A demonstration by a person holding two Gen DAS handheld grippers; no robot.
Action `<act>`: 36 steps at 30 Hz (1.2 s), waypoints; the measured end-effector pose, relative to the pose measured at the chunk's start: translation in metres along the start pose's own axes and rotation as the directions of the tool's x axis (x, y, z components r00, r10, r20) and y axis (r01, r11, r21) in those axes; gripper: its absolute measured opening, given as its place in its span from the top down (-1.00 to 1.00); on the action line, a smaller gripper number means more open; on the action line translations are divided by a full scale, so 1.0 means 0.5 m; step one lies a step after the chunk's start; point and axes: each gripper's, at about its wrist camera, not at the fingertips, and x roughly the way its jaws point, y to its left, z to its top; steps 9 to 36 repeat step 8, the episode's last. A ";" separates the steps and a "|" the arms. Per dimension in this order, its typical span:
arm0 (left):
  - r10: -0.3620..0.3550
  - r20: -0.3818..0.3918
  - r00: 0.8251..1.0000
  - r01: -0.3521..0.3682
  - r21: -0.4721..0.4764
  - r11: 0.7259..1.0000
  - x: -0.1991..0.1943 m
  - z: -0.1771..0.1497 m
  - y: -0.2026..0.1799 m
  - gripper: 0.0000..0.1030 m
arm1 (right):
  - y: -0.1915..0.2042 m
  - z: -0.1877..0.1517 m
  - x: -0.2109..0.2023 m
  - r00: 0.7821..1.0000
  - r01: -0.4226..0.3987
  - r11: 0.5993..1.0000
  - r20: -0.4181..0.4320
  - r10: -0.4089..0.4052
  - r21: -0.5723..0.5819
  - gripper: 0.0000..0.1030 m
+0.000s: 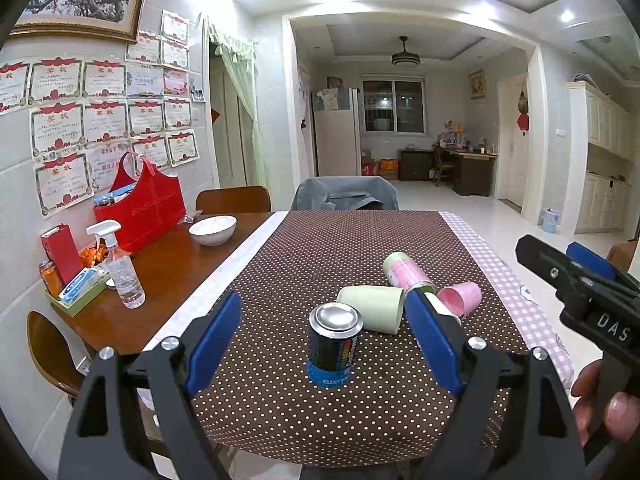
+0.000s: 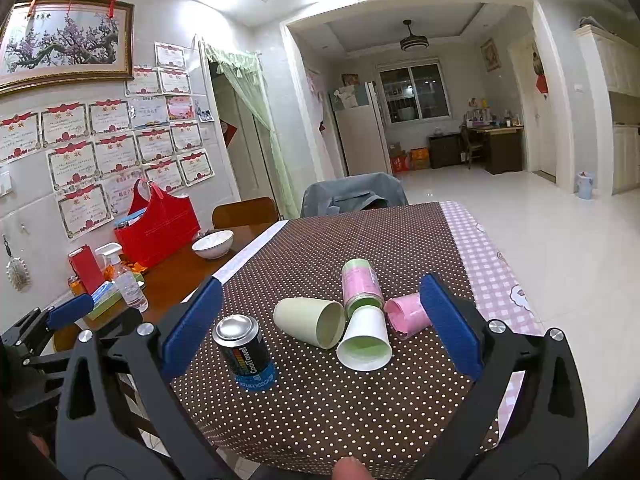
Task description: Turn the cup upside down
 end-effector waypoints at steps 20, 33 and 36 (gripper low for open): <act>0.009 -0.009 1.000 -0.009 -0.004 1.000 0.000 0.004 0.003 -0.61 | 0.000 0.001 0.001 1.000 0.000 1.000 0.000 0.000 -0.001 -0.88; 0.009 -0.009 1.000 -0.009 -0.004 1.000 0.000 0.004 0.003 -0.61 | 0.000 0.001 0.001 1.000 0.000 1.000 0.000 0.000 -0.001 -0.88; 0.009 -0.009 1.000 -0.009 -0.004 1.000 0.000 0.004 0.003 -0.61 | 0.000 0.001 0.001 1.000 0.000 1.000 0.000 0.000 -0.001 -0.88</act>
